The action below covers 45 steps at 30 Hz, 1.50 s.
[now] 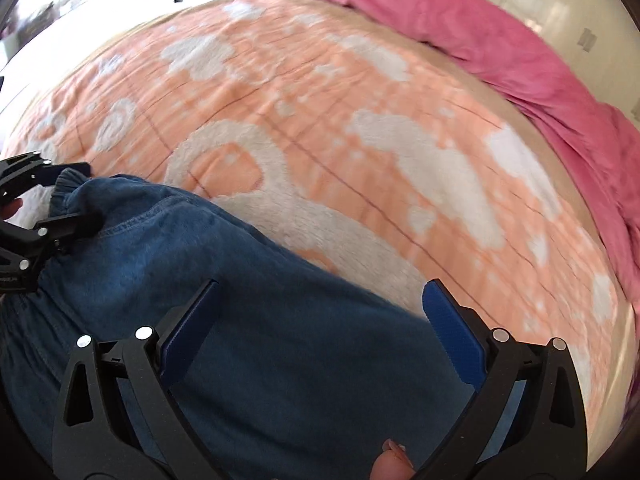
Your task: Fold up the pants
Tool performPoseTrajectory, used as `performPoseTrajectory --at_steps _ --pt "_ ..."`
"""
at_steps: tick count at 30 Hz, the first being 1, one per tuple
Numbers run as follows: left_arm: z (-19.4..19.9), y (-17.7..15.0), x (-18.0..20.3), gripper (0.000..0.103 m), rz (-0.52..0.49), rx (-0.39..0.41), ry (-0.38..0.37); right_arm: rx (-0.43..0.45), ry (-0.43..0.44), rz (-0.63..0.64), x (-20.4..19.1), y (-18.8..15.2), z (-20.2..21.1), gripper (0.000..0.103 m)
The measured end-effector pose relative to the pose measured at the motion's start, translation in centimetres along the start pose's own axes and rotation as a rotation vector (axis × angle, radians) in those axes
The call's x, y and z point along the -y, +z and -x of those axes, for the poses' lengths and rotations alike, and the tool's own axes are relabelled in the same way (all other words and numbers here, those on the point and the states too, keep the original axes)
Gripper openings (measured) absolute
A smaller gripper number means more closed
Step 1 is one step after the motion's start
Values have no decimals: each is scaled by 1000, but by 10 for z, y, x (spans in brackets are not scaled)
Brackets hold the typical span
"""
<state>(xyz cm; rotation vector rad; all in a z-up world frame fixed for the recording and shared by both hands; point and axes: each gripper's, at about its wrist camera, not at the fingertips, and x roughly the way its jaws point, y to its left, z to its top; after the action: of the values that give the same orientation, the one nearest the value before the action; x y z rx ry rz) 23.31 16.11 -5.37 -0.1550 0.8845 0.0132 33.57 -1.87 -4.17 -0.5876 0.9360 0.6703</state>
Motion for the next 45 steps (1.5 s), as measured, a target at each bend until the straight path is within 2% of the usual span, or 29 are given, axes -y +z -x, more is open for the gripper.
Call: performPoseTrajectory --at_steps 1,2,4,7,9,10,11,14,17,20,26,30,32,33,35,40,45 --pt "-1 1 2 56 -16 3 11 -12 11 39 -4 5 -5 95" --pt "-1 2 3 50 -22 5 19 -17 4 70 -8 8 -8 95" --pt "-1 2 0 44 0 13 -1 -41 3 143 -18 13 -16 92" --pt "2 2 -8 33 43 27 -46 -59 25 232 -30 13 -24 75" --pt "6 2 -8 31 44 49 -72 -60 102 200 -29 11 -22 46" --pt "9 2 -6 31 39 62 -80 -56 133 184 -29 9 -20 39" --pt "13 2 -5 31 34 78 -85 -46 155 177 -30 6 -18 25" --pt "21 2 -2 31 19 118 -93 -7 153 161 -33 -3 -6 5" --pt "24 -1 0 31 -3 129 -67 63 148 124 -34 -14 17 4" --pt "32 -5 0 31 -11 145 -83 132 162 65 -30 -25 41 4" --pt "74 -18 15 31 -55 231 -89 255 191 -24 -35 -53 104 4" --pt "106 -37 35 32 -126 291 -47 286 195 -26 -50 -81 135 4" --pt "121 -56 47 33 -168 309 8 297 206 -24 -62 -99 149 4" --pt "128 -67 56 33 -204 307 42 297 215 -25 -70 -110 155 4" --pt "138 -83 62 34 -233 293 61 285 218 -30 -81 -125 162 4" --pt "160 -120 56 37 -205 230 31 275 239 -28 -118 -169 172 4" --pt "154 -138 48 40 -190 138 35 244 266 -59 -146 -200 159 4"
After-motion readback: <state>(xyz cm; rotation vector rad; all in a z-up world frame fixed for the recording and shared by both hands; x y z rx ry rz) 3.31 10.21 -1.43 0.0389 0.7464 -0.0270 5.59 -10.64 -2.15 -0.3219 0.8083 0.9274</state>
